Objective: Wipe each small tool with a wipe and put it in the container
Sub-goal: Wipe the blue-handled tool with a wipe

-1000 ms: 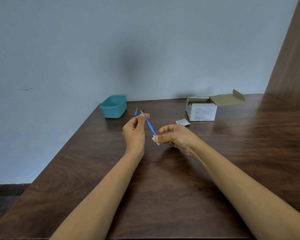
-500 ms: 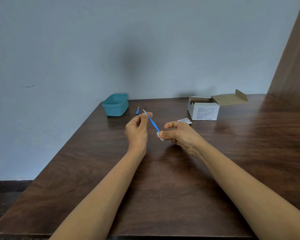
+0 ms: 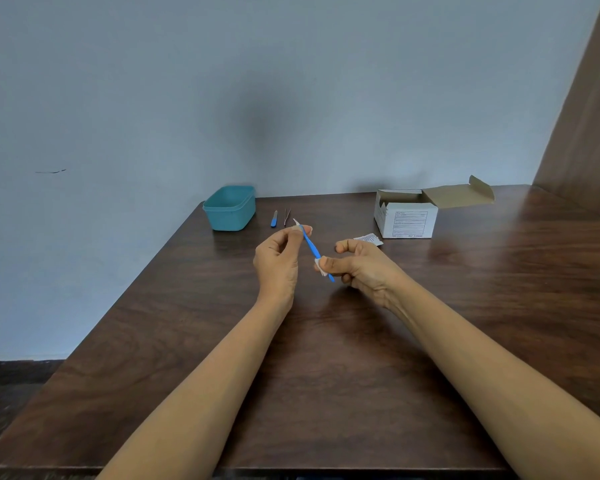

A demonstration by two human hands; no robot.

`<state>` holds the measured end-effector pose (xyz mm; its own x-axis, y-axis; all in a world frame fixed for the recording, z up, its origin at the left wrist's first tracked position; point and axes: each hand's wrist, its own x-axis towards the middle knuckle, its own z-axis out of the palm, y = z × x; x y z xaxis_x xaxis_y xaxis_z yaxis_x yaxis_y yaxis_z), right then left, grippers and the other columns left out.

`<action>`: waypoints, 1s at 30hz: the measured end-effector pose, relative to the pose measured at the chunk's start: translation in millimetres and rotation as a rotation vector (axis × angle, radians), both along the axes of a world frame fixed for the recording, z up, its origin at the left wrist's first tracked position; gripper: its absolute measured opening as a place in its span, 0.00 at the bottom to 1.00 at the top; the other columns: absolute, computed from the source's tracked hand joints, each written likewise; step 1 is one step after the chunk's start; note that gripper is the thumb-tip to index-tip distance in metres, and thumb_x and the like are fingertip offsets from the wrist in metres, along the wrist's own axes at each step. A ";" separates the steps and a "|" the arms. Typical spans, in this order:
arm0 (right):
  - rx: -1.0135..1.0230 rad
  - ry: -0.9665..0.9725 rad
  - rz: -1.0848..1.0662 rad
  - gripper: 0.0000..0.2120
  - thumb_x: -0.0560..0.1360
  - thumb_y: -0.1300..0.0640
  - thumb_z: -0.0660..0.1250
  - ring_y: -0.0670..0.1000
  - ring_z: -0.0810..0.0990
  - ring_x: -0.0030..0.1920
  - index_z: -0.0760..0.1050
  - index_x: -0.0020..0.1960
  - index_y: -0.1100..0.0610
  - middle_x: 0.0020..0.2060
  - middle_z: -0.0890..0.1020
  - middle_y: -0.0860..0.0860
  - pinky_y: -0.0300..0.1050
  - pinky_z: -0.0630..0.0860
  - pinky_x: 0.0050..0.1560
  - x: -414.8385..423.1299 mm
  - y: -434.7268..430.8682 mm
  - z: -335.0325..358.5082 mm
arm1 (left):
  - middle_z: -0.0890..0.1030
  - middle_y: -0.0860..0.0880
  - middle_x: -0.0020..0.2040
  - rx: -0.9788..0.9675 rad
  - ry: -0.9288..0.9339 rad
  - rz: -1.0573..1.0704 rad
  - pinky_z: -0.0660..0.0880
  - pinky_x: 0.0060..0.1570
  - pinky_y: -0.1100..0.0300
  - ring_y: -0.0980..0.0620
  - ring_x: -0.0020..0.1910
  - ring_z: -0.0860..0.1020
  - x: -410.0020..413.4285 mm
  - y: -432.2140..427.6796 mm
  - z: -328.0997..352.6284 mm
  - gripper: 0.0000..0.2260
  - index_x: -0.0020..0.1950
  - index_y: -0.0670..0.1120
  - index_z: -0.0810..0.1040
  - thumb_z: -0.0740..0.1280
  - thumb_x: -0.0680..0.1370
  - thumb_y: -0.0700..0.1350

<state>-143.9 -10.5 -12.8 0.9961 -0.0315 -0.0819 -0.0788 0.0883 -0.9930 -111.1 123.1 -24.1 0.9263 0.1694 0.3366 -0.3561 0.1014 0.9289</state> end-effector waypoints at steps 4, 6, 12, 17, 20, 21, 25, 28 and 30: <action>-0.016 -0.004 -0.040 0.19 0.66 0.60 0.77 0.53 0.74 0.42 0.67 0.45 0.53 0.50 0.83 0.65 0.40 0.62 0.33 0.0 1.4 -1.0 | 0.85 0.51 0.47 0.012 -0.004 -0.001 0.71 0.45 0.77 0.64 0.48 0.80 -0.7 0.2 0.4 0.08 0.51 0.43 0.84 0.65 0.79 0.42; -0.014 -0.015 -0.048 0.19 0.67 0.59 0.77 0.52 0.74 0.41 0.67 0.46 0.53 0.47 0.84 0.62 0.40 0.63 0.34 0.9 1.9 -2.0 | 0.85 0.52 0.46 0.017 -0.001 0.004 0.71 0.44 0.77 0.65 0.48 0.80 -1.1 0.7 1.2 0.08 0.50 0.43 0.85 0.66 0.79 0.43; 0.021 -0.034 -0.025 0.17 0.70 0.65 0.72 0.55 0.76 0.46 0.65 0.46 0.53 0.37 0.86 0.54 0.40 0.62 0.34 0.6 2.7 -1.7 | 0.85 0.55 0.41 0.137 -0.038 -0.035 0.73 0.45 0.66 0.60 0.43 0.78 -7.3 -3.4 -0.6 0.08 0.45 0.51 0.85 0.66 0.79 0.44; 0.201 -0.028 -0.102 0.18 0.73 0.64 0.71 0.43 0.75 0.29 0.62 0.40 0.52 0.36 0.85 0.52 0.36 0.62 0.30 3.6 0.7 3.1 | 0.85 0.57 0.45 0.182 0.030 -0.033 0.75 0.59 0.57 0.62 0.50 0.81 -6.4 -2.3 -2.4 0.11 0.48 0.53 0.85 0.63 0.80 0.51; 0.319 -0.027 -0.188 0.19 0.73 0.63 0.70 0.41 0.74 0.26 0.61 0.38 0.51 0.37 0.85 0.51 0.35 0.61 0.29 6.2 -4.2 3.1 | 0.85 0.56 0.41 0.356 0.012 -0.033 0.74 0.54 0.63 0.62 0.46 0.81 -9.0 -2.9 -5.1 0.16 0.42 0.51 0.86 0.61 0.81 0.53; 0.343 -0.024 -0.209 0.18 0.74 0.64 0.70 0.40 0.75 0.26 0.61 0.38 0.51 0.36 0.86 0.50 0.35 0.61 0.29 6.1 -5.4 3.1 | 0.85 0.55 0.39 0.438 -0.018 -0.055 0.73 0.49 0.66 0.62 0.43 0.81 -11.0 -3.5 -5.9 0.17 0.40 0.50 0.85 0.61 0.81 0.53; 0.400 0.000 -0.227 0.17 0.75 0.66 0.68 0.41 0.79 0.27 0.62 0.39 0.51 0.34 0.86 0.48 0.38 0.60 0.30 7.1 -6.6 2.7 | 0.81 0.59 0.33 0.667 -0.147 -0.201 0.67 0.33 0.72 0.63 0.30 0.75 -19.8 -10.7 -7.0 0.16 0.39 0.50 0.82 0.60 0.82 0.51; 0.376 0.013 -0.209 0.17 0.74 0.64 0.69 0.42 0.78 0.26 0.62 0.40 0.52 0.36 0.86 0.48 0.38 0.61 0.30 6.7 -3.6 2.4 | 0.78 0.60 0.29 0.689 -0.189 -0.228 0.67 0.31 0.70 0.60 0.29 0.73 -18.9 -10.7 -7.4 0.14 0.37 0.49 0.79 0.61 0.82 0.47; 0.358 -0.012 -0.230 0.17 0.72 0.64 0.71 0.41 0.80 0.29 0.62 0.41 0.52 0.35 0.86 0.49 0.38 0.61 0.31 5.0 -4.0 1.9 | 0.79 0.53 0.30 0.695 -0.185 -0.227 0.68 0.32 0.69 0.55 0.30 0.74 -16.2 -9.5 -8.2 0.14 0.36 0.48 0.79 0.62 0.81 0.46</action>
<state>-138.9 -14.5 -11.0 0.9676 -0.2243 -0.1163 -0.0054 0.4418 -0.8971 -127.3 113.6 -32.3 0.8312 -0.3274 0.4493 -0.5525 -0.3967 0.7330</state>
